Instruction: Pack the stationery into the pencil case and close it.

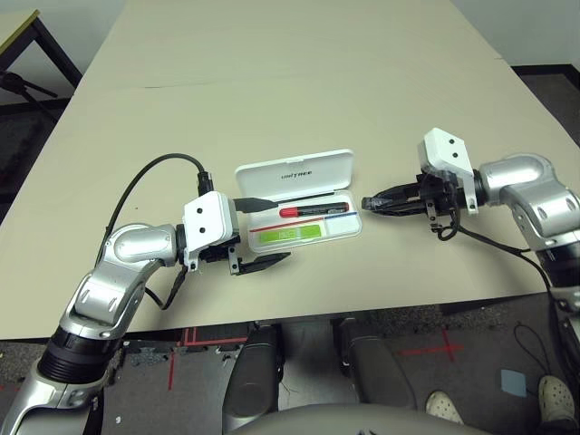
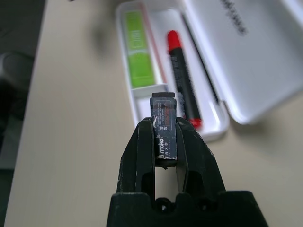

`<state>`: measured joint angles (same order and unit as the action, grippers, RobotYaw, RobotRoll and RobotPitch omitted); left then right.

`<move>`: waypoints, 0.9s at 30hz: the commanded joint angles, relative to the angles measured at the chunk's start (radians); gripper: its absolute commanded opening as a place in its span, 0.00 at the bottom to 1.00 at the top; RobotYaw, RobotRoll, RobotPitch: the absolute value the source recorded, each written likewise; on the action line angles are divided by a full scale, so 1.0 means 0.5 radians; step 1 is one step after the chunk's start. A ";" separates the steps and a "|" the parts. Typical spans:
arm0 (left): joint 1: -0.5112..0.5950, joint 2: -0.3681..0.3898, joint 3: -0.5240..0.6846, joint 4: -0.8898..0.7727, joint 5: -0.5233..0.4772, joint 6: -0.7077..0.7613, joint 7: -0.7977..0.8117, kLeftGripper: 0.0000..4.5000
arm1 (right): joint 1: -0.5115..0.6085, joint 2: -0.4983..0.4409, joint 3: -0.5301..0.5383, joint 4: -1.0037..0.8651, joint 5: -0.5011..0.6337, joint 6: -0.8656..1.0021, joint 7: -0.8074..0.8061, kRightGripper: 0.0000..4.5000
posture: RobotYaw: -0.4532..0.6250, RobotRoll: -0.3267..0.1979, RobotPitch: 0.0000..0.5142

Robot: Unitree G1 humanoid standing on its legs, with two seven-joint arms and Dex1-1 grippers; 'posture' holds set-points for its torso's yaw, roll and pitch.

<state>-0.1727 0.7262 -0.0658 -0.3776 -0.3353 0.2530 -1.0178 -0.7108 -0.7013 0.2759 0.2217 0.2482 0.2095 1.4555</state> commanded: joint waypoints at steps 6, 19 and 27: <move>0.065 0.054 0.009 -0.029 0.028 -0.005 0.000 1.00 | -0.069 0.136 0.119 0.129 -0.138 -0.185 0.131 0.07 | 0.44 0.62 0.34; 0.092 0.084 0.011 -0.035 0.049 -0.035 0.001 1.00 | -0.122 0.227 0.135 0.371 -0.331 -0.485 0.056 0.07 | 0.45 0.62 0.34; 0.100 0.083 0.012 -0.034 0.050 -0.042 0.001 1.00 | -0.098 0.289 0.122 0.355 -0.348 -0.504 -0.001 0.24 | 0.45 0.62 0.34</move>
<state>-0.1383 0.7589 -0.0590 -0.3801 -0.3169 0.2403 -1.0177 -0.7657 -0.5616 0.3401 0.3986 0.0779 -0.0304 1.4623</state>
